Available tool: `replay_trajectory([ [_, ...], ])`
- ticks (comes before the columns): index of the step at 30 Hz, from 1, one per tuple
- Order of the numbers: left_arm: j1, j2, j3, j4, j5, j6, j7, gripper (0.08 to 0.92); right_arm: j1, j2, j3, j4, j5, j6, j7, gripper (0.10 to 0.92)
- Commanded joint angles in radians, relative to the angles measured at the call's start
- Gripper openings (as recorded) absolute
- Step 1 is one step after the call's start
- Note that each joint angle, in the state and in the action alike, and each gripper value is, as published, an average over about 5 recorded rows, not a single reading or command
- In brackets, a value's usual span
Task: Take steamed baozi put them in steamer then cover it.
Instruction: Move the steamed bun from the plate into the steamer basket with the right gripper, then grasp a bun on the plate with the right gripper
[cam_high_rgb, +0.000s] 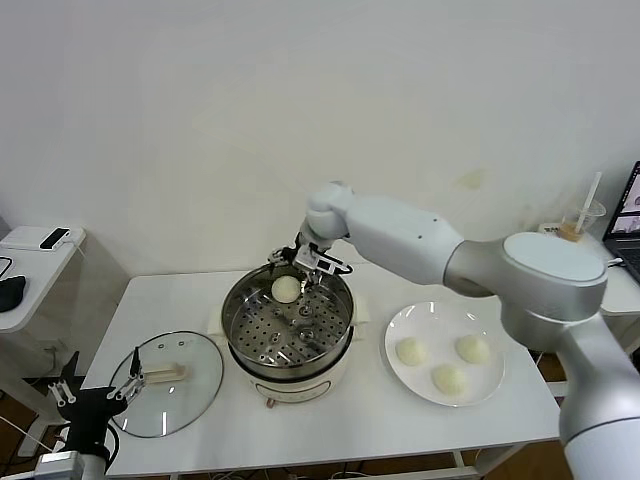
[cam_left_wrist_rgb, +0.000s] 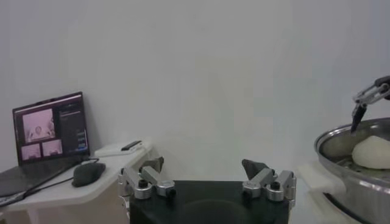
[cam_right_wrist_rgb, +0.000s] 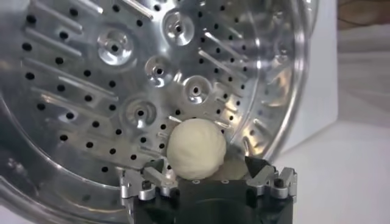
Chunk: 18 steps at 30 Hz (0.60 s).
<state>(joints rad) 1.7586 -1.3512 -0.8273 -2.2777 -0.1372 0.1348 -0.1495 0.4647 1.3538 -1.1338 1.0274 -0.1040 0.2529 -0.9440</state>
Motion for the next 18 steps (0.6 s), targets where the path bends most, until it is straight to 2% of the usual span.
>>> replay_trajectory([
  [1,0.0,0.002,-0.001,0.0,-0.004,0.003,0.001,0.823,0.072,-0.103,0.023,0.17,0.171,-0.316,-0.098,0.823],
  [8,-0.015,0.03,-0.026,0.007,-0.053,0.025,0.005,0.823,0.113,-0.321,0.068,0.306,0.254,-0.552,-0.131,0.823],
  [18,-0.06,0.073,-0.018,0.032,-0.101,0.061,0.004,0.823,0.011,-0.627,0.053,0.498,0.269,-0.614,-0.122,0.823],
])
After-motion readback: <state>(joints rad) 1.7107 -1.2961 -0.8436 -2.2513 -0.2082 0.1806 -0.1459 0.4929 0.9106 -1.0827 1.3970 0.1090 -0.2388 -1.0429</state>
